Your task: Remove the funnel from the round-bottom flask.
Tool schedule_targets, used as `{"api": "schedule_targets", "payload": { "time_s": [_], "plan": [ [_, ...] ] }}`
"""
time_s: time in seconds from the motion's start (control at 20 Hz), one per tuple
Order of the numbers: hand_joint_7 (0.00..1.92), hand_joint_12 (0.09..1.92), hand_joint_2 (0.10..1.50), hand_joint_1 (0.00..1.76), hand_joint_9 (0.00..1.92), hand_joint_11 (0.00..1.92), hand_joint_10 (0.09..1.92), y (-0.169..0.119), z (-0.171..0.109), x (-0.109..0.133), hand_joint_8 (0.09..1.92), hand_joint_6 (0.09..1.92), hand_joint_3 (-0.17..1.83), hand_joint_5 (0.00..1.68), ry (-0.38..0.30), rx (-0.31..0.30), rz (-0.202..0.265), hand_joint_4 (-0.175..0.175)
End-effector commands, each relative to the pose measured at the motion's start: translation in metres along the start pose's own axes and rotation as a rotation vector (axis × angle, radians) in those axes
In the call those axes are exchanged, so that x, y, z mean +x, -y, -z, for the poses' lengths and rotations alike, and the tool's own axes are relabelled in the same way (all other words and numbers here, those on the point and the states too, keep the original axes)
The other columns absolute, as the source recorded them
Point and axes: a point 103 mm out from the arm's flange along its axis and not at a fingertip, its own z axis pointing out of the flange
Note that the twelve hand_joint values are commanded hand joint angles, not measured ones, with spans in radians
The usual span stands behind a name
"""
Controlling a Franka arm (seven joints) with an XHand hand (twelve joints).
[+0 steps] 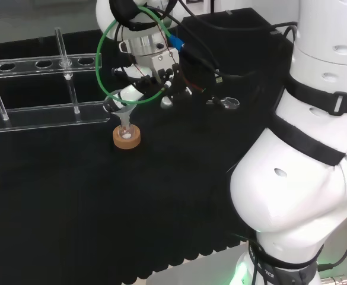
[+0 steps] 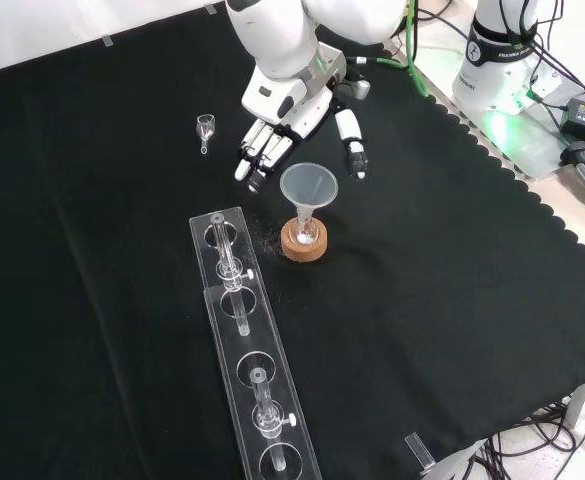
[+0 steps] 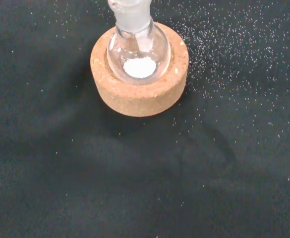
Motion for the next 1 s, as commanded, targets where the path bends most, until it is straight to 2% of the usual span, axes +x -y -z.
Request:
{"api": "schedule_targets", "payload": {
  "time_s": [0.05, 0.15, 0.2, 0.25, 0.45, 0.5, 0.75, 0.9, 0.95, 1.0],
  "plan": [
    [0.00, 1.32, 0.71, 0.06, 0.00, 0.00, 0.09, 0.007, -0.002, 0.017, 0.09, 0.09, 0.02, 0.03, 0.068, 0.034, -0.027, -0.043],
    [0.00, 1.34, 0.71, 0.05, 0.00, 0.00, 0.09, 0.011, -0.004, 0.022, 0.09, 0.09, 0.02, 0.03, 0.102, 0.023, -0.055, -0.041],
    [0.00, 1.34, 0.71, 0.05, 0.00, 0.00, 0.09, 0.011, -0.008, 0.029, 0.09, 0.09, 0.02, 0.02, 0.157, 0.012, -0.086, -0.040],
    [0.00, 1.35, 0.71, 0.05, 0.00, 0.00, 0.09, 0.012, -0.011, 0.031, 0.09, 0.09, 0.02, 0.01, 0.182, 0.003, -0.099, -0.039],
    [0.00, 1.35, 0.71, 0.05, 0.00, 0.00, 0.09, 0.005, -0.024, 0.036, 0.09, 0.09, 0.02, 0.00, 0.262, -0.036, -0.148, -0.035],
    [0.00, 1.36, 0.71, 0.05, 0.00, 0.00, 0.09, 0.000, -0.029, 0.035, 0.09, 0.09, 0.02, 0.00, 0.280, -0.049, -0.172, -0.035],
    [0.00, 1.38, 0.72, 0.07, 0.00, 0.00, 0.09, -0.014, -0.042, 0.025, 0.09, 0.09, 0.02, 0.00, 0.312, -0.083, -0.223, -0.036],
    [0.00, 1.52, 0.74, 0.08, 0.04, 0.00, 0.09, -0.021, -0.048, 0.017, 0.09, 0.09, 0.03, 0.02, 0.336, -0.137, -0.239, -0.036],
    [0.00, 1.58, 0.75, 0.10, 0.05, 0.07, 0.18, -0.023, -0.047, 0.015, 0.09, 0.09, 0.03, 0.04, 0.359, -0.160, -0.246, -0.035],
    [0.02, 1.60, 0.77, 0.12, 0.03, 0.16, 0.41, -0.024, -0.047, 0.014, 0.09, 0.09, 0.03, 0.07, 0.370, -0.175, -0.253, -0.036]
  ]
}}
